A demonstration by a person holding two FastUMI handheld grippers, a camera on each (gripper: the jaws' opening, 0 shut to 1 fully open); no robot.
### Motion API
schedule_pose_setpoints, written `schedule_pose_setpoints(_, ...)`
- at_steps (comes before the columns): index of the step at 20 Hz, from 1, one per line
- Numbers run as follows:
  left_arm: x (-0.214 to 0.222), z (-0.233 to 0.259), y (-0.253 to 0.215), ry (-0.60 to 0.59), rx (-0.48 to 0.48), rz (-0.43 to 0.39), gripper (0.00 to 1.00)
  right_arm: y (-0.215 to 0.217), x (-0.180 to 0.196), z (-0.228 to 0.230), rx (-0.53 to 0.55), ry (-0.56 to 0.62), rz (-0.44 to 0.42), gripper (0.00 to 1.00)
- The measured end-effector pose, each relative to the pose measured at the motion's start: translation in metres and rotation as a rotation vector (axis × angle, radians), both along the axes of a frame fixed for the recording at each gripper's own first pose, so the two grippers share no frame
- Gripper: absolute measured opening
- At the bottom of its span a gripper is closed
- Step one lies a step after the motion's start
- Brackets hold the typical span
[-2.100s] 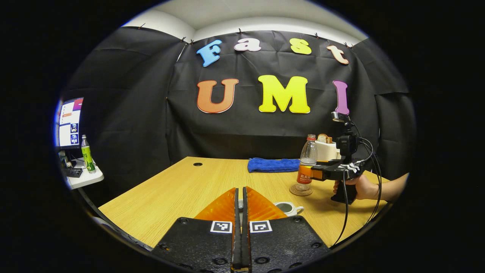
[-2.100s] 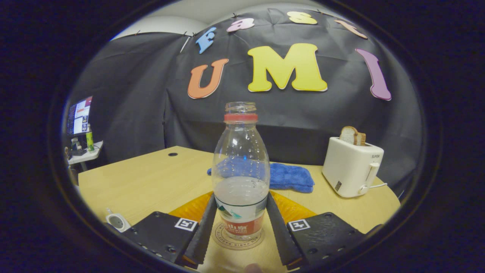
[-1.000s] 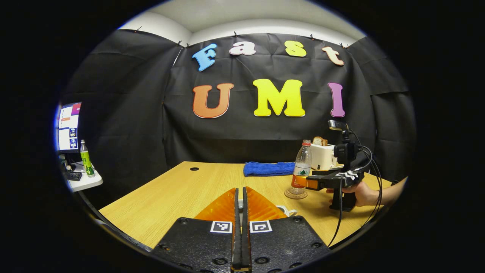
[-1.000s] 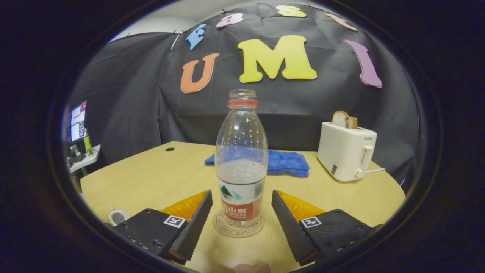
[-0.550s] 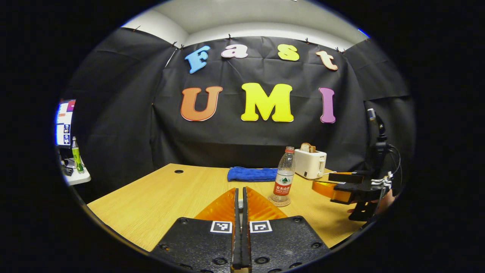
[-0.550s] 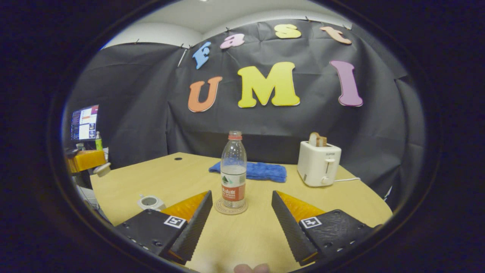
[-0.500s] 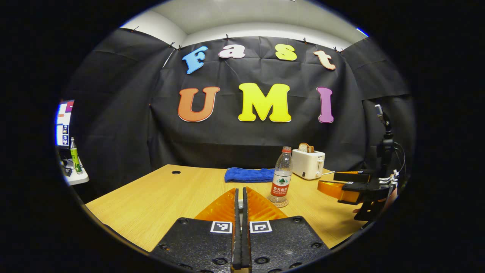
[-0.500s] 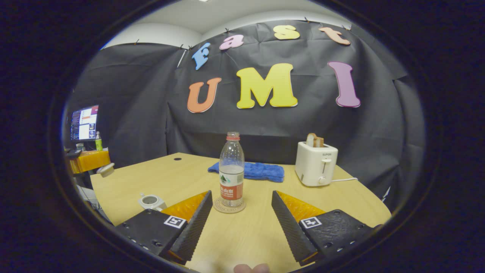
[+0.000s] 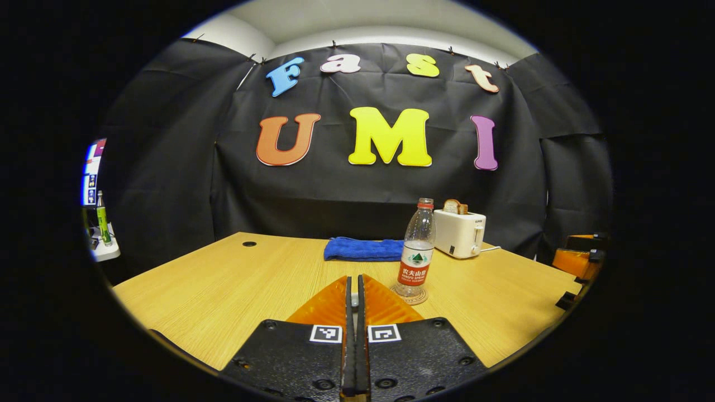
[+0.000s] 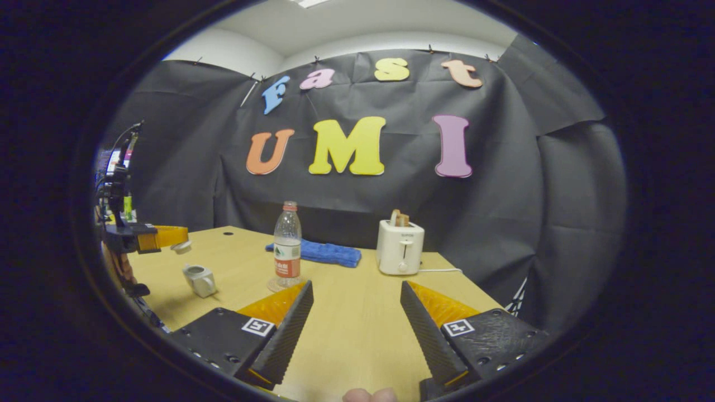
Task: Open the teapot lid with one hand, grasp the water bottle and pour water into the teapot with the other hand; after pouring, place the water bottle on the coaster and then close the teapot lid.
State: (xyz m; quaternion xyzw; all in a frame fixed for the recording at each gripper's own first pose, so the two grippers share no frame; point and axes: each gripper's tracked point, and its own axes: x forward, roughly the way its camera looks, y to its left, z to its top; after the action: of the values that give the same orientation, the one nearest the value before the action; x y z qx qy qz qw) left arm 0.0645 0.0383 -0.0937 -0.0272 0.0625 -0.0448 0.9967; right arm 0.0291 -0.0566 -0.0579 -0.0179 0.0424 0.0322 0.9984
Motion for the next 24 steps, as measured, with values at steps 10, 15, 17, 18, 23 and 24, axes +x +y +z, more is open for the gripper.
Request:
schedule_pose_setpoints(10,0.015,-0.034,0.004,0.054,0.010,0.015,0.03,-0.030,-0.010,-0.023,0.002,0.053,-0.078,0.94)
schedule_pose_setpoints(15,0.017,-0.046,0.001,0.076,0.031,0.010,0.03,-0.032,-0.010,-0.026,-0.001,0.063,-0.084,0.94)
schedule_pose_setpoints(17,0.018,-0.048,0.002,0.082,0.033,0.009,0.03,-0.032,-0.011,-0.028,-0.001,0.065,-0.085,0.94)
schedule_pose_setpoints(18,0.016,-0.050,0.003,0.083,0.031,0.010,0.03,-0.032,-0.012,-0.029,0.000,0.067,-0.086,0.94)
schedule_pose_setpoints(23,0.017,-0.055,0.002,0.103,0.038,0.028,0.04,-0.032,-0.014,-0.031,0.012,0.075,-0.085,0.93)
schedule_pose_setpoints(24,0.018,-0.055,0.002,0.105,0.036,0.032,0.05,-0.031,-0.015,-0.030,0.015,0.074,-0.084,0.93)
